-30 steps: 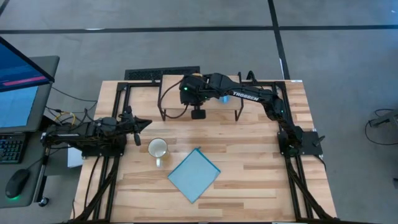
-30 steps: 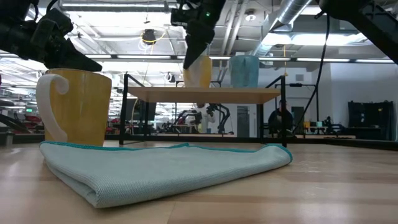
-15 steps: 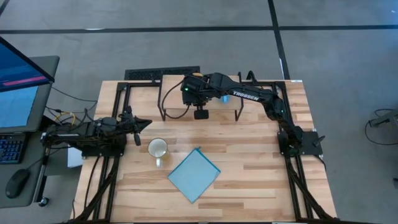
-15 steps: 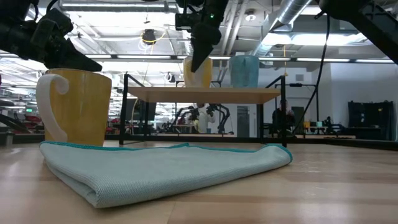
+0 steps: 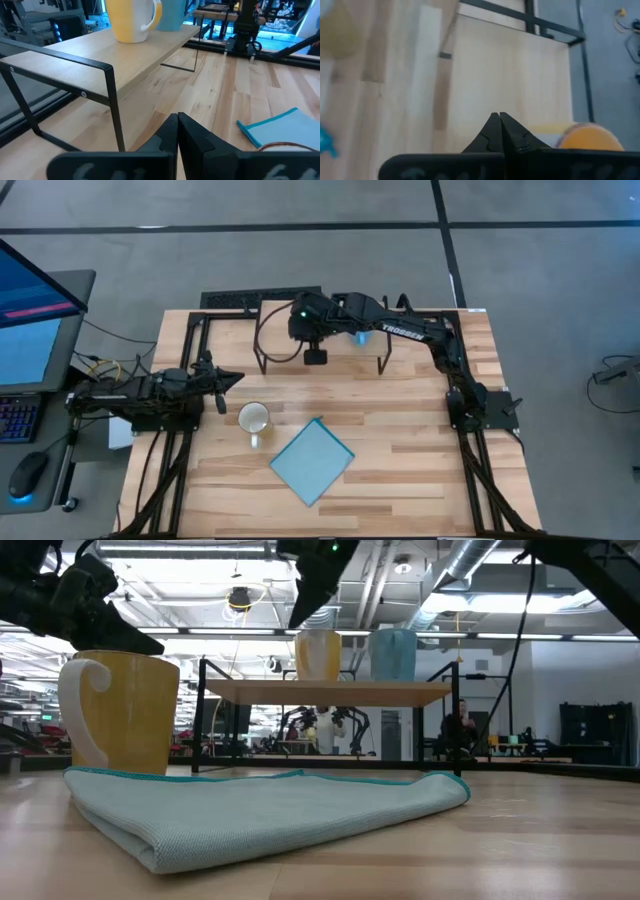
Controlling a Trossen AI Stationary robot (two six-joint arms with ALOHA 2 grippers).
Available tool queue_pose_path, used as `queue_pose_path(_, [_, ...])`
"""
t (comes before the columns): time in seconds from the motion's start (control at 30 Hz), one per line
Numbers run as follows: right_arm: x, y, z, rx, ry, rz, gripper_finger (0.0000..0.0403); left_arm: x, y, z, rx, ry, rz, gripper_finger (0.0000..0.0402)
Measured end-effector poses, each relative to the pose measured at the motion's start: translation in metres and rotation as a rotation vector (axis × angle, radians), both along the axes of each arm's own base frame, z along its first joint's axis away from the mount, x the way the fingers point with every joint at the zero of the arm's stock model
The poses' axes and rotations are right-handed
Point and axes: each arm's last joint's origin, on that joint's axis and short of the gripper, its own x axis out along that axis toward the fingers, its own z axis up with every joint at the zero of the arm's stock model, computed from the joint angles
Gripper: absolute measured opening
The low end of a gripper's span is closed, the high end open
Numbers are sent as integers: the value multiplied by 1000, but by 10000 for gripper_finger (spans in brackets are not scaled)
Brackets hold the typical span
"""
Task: Stack small to large cups/mugs on shelf
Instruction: Put the yellow mug on the shelf
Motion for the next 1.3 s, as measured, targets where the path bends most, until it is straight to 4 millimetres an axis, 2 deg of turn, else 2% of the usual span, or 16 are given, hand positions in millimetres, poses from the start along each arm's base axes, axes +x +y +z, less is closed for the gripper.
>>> queue_pose_path(0.43, [-3,-18,1,-44,-4,-64,1,0,0,0,-3,-1,1,0])
queue_pose_path(1.3, [-11,-16,-5,-42,94,-77,1,0,0,0,-3,-1,1,0])
